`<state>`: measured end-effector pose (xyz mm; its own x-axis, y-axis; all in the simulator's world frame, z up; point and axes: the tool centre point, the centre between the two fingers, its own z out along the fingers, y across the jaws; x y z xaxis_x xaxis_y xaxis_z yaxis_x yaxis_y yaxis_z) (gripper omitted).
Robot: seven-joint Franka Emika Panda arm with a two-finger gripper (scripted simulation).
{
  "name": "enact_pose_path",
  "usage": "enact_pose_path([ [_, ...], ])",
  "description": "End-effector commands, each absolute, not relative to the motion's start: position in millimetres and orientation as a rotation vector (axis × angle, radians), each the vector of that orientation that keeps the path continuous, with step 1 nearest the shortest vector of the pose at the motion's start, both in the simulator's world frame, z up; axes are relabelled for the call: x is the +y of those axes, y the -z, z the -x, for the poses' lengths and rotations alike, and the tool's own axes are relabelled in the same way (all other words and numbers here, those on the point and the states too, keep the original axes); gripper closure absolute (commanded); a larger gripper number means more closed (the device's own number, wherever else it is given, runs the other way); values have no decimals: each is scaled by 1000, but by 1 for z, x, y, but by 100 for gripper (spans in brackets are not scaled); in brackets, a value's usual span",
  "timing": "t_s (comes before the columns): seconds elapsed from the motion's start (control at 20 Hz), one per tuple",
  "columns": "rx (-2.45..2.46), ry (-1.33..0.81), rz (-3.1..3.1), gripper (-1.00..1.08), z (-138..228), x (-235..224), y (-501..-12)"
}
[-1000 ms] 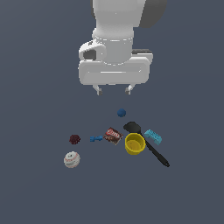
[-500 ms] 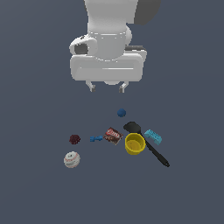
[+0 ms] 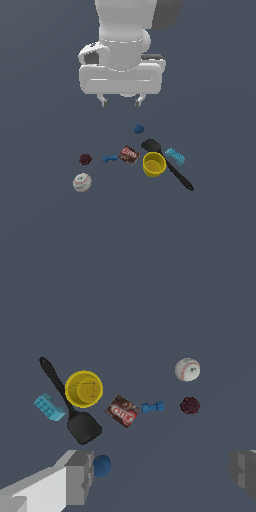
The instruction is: Pick up a designated object from a clutter of objects.
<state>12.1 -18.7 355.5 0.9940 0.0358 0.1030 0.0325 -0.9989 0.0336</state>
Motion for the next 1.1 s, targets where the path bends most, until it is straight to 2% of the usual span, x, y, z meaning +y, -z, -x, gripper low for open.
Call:
enact_pose_path([
  [0.0, 82, -156, -3104, -92, -14, -18, -349],
  [0.45, 302, -127, -3085, -92, -24, -16, -305],
  [1.05, 788, -65, -3003, -92, -32, -8, -204],
])
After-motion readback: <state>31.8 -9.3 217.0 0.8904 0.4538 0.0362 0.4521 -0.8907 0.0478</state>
